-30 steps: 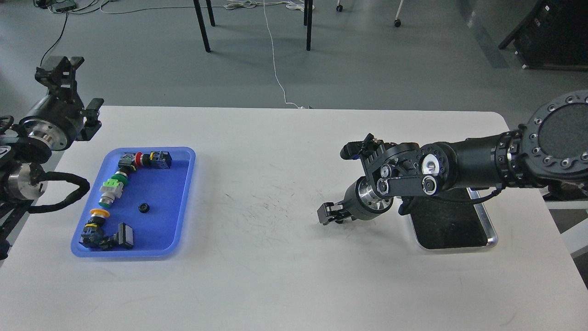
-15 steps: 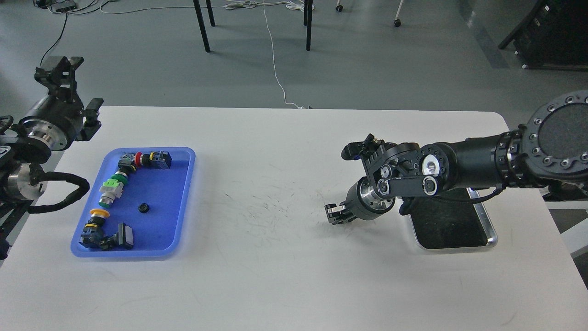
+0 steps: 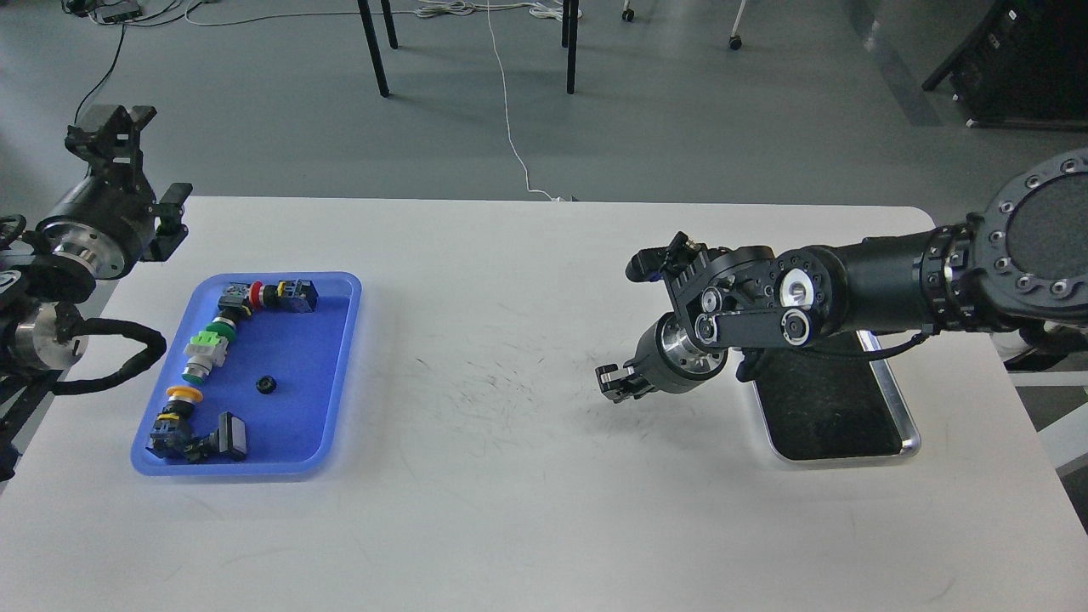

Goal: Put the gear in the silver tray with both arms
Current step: 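Lift the gear and lower it into the silver tray with the right gripper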

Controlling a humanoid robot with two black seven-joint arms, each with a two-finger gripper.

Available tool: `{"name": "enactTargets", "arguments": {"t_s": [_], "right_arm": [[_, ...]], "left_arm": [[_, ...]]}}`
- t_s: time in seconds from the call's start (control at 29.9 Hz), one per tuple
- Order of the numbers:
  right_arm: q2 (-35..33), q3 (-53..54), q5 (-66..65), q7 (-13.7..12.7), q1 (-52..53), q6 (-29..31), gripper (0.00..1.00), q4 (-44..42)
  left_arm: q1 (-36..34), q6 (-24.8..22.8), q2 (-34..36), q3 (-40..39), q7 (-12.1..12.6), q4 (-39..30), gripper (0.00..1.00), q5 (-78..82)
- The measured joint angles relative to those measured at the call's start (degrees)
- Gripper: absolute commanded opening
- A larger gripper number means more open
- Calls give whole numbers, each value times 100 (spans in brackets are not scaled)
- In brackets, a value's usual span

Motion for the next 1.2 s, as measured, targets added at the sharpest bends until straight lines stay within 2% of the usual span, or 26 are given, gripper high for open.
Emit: {"name": "enactTargets", "arguments": {"t_s": [0.13,0.33,0.5,0.64,0.8,1.1,1.2], "right_arm": [[-204,609,-11,19,747,5,1,570],[-2469,997,-357,20,1424,134,1,1562],[-4154,1040,-1608,21,958,242,1,1997],[-4834,1153,-2519,38,60,157,1,1896],[-4826,1558,-3099,50,-1010,-232,1,1522],[-3556,1864,-3193,51,-2029,-494,1,197],[-3323,1870,-3189,49,-2174,-497,1,-42]], "left_arm": [[0,0,-1,3,16,3,98,9],[1,2,-1,3,18,11,98,29],[1,0,-10,3,18,16,98,39],[1,3,-22,36,18,20,98,47],[1,30,-34,74,25,18,98,49],[-10,59,-27,82,28,17,98,49],[-10,61,-17,82,32,17,98,49]]}}
